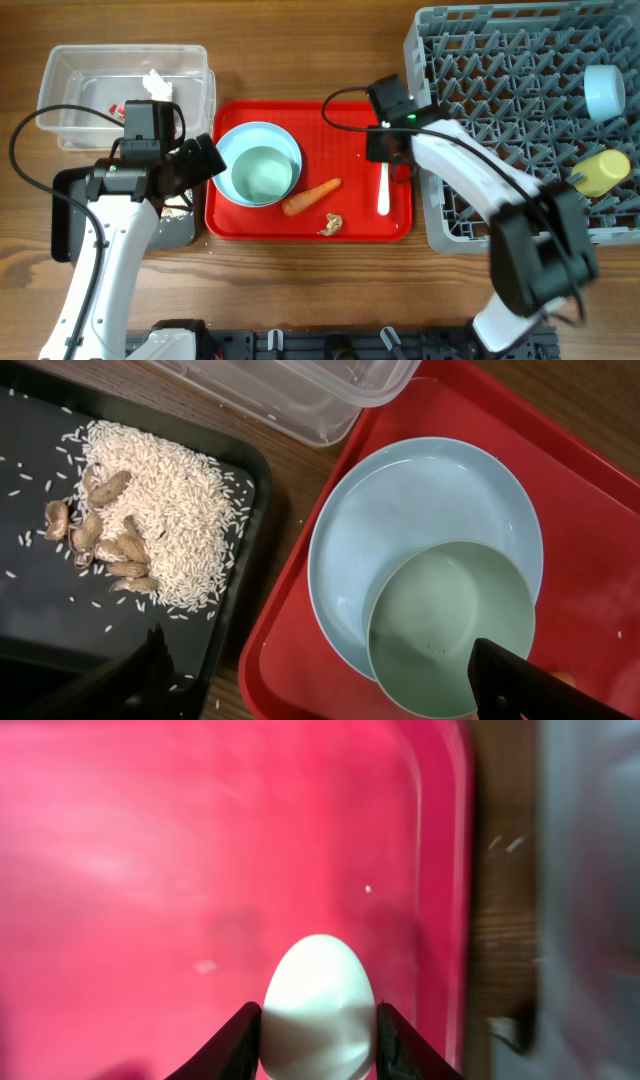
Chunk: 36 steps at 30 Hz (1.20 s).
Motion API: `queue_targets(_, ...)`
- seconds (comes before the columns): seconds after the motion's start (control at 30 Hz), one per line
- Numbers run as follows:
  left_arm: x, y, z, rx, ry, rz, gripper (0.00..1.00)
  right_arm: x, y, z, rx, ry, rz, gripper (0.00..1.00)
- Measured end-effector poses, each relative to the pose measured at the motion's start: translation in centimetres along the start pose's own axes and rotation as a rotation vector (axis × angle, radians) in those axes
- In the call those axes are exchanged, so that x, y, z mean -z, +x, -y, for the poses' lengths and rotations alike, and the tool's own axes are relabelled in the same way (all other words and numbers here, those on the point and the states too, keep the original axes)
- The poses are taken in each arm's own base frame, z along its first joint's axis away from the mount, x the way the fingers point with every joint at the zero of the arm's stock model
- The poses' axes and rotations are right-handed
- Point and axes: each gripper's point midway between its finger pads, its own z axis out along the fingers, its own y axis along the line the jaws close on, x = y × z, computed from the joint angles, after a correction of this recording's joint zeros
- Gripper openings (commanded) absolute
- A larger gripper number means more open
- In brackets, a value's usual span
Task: Sort waste into correct bins and load items into the dishwasher rack
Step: 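Grasp the white spoon with the right gripper and drop it in the rack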
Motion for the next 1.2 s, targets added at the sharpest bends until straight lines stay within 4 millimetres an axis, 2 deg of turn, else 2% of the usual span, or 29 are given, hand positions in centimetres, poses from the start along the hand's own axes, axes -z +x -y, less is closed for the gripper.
queue_targets(0.13,0.0,0.0,0.0,0.0,-0.001,0.0,0.96,7.9,-3.2,0.1,0.061,-0.079,0.195,0.34)
queue_targets(0.2,0.0,0.0,0.0,0.0,-0.001,0.0,0.96,10.8,-4.4,1.4,0.084,-0.083,0.273,0.34)
queue_targets(0.23,0.0,0.0,0.0,0.0,-0.001,0.0,0.96,12.0,-4.8,3.1,0.104,-0.061,0.299,0.34)
queue_targets(0.4,0.0,0.0,0.0,0.0,0.0,-0.001,0.96,11.5,-4.4,8.7,0.165,0.045,0.238,0.34)
queue_targets(0.47,0.0,0.0,0.0,0.0,-0.001,0.0,0.96,11.0,-4.2,9.9,0.171,0.067,0.213,0.34)
queue_targets(0.67,0.0,0.0,0.0,0.0,-0.001,0.0,0.96,6.8,-2.7,10.4,0.209,0.085,0.075,0.35)
queue_targets(0.73,0.0,0.1,0.0,0.0,-0.002,-0.003,0.96,5.1,-2.1,10.5,0.211,0.089,0.023,0.4)
queue_targets(0.83,0.0,0.1,0.0,0.0,-0.002,-0.003,0.96,3.8,-1.6,10.9,0.205,0.104,-0.019,0.45)
queue_targets(0.93,0.0,0.1,0.0,0.0,-0.002,-0.003,0.96,3.7,-1.6,11.2,0.201,0.118,-0.019,0.52)
queue_targets(1.03,0.0,0.1,0.0,0.0,-0.002,-0.003,0.96,4.1,-1.8,11.4,0.198,0.124,-0.007,0.54)
queue_targets(1.13,0.0,0.1,0.0,0.0,-0.002,-0.003,0.96,6.0,-2.6,10.4,0.199,0.077,0.054,0.54)
queue_targets(1.17,0.0,0.1,0.0,0.0,-0.002,-0.003,0.96,6.9,-3.1,9.6,0.201,0.041,0.089,0.54)
queue_targets(1.2,0.0,0.1,0.0,0.0,-0.002,-0.003,0.96,8.6,-4.3,7.9,0.212,-0.036,0.16,0.54)
